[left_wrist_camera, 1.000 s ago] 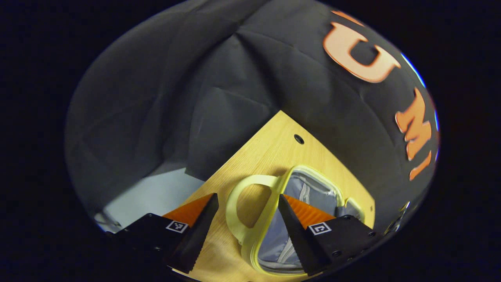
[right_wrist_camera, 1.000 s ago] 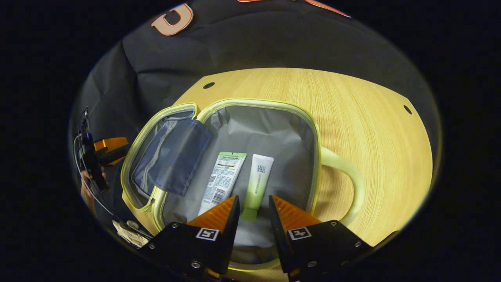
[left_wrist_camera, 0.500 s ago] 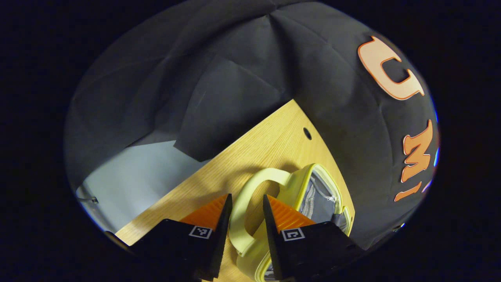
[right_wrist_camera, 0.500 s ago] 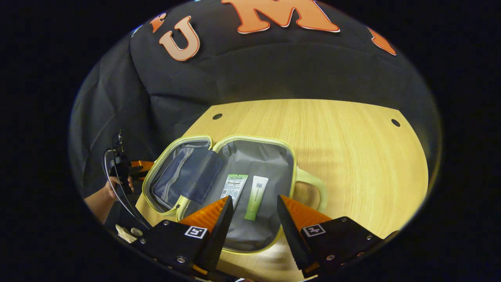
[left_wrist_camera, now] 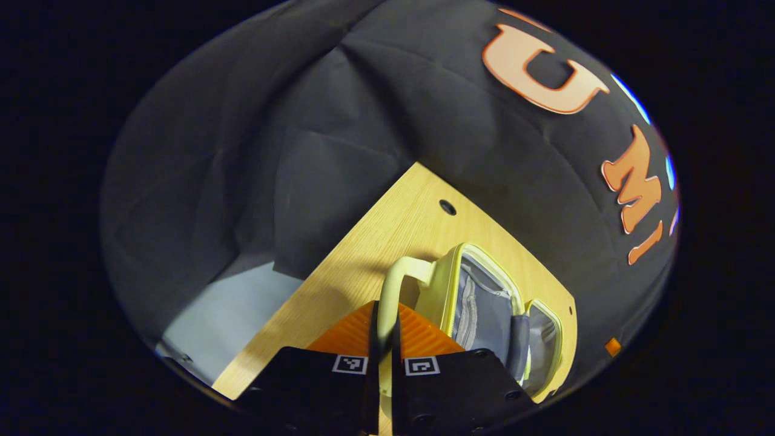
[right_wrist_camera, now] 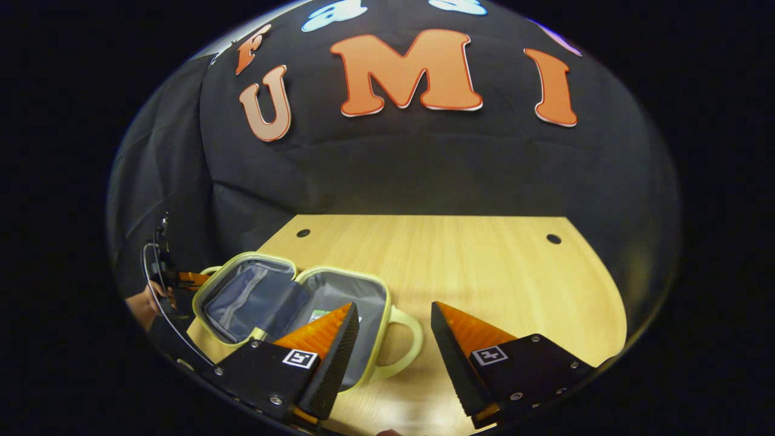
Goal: First open the suitcase, pack the skin care products into it, and then close the suitcase.
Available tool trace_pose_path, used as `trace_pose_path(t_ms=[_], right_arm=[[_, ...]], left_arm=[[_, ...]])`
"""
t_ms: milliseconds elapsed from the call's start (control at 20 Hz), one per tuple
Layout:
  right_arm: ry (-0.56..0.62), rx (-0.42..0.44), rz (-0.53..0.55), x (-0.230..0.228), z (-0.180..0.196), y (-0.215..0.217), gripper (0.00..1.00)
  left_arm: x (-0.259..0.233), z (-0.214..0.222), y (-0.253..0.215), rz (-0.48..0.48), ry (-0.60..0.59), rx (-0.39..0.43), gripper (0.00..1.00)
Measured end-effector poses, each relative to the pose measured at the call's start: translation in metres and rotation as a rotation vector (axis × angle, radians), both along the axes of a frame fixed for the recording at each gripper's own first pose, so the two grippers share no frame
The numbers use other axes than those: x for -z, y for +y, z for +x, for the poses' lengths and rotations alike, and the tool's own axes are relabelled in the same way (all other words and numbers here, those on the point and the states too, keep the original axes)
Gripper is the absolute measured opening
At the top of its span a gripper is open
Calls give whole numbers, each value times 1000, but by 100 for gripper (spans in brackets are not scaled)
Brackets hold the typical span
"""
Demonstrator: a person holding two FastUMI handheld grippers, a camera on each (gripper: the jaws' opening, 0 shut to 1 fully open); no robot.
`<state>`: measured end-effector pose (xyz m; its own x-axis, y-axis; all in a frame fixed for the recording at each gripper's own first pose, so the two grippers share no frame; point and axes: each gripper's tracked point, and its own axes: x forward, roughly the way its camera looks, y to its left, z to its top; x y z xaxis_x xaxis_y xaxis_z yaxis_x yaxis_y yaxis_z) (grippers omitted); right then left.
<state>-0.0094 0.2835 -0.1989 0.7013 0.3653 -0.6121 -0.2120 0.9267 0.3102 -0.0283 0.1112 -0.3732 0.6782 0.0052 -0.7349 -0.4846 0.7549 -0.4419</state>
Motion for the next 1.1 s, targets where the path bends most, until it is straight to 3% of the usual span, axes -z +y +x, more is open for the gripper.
trace_pose_path(t_ms=[450,850,1100], right_arm=[[-109,30,-63,-14,13,-32,82],[-192,53,-33,-32,28,-59,82],[-213,58,-24,-30,30,-81,82]], left_arm=[[-136,34,-45,155,-222,105,7],[-221,62,-141,165,-339,211,7],[-247,69,-210,165,-386,246,8]])
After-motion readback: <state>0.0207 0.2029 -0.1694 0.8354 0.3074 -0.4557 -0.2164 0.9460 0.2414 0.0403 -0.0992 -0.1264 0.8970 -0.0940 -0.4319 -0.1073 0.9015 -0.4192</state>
